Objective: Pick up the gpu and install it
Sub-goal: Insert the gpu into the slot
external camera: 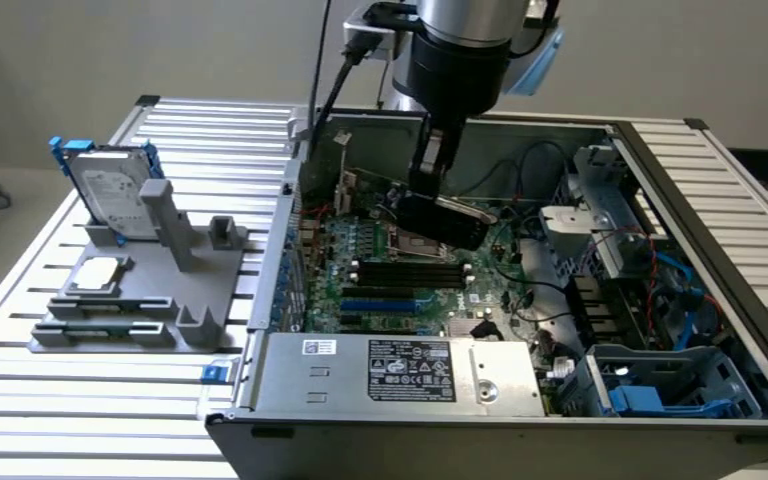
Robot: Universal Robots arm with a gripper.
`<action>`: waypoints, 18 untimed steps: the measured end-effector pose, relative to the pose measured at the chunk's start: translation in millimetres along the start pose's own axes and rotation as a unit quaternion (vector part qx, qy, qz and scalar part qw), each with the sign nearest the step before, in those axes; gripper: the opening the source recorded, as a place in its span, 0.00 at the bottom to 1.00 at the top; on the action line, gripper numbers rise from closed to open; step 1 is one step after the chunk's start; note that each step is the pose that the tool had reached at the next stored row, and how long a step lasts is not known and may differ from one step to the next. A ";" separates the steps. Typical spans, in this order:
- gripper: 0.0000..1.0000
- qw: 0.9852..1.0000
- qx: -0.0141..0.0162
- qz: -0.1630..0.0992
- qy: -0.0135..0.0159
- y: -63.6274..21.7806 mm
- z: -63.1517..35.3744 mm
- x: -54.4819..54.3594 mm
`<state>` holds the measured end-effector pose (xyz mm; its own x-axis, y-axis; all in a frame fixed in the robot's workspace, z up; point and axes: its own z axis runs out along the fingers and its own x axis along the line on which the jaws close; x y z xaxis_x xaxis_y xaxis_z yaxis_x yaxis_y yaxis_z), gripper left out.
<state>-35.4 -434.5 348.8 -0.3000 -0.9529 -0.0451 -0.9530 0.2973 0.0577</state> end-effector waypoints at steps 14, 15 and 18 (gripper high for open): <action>0.26 0.992 -0.003 -0.128 0.000 -0.5 8.6 0.4; 0.26 0.991 -0.001 -0.137 0.000 -0.6 9.0 0.4; 0.26 0.988 0.004 -0.156 0.000 -0.4 10.3 0.7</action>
<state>-35.7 -434.7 338.5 0.0084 -0.9982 -0.0596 -0.9994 -0.0104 0.0330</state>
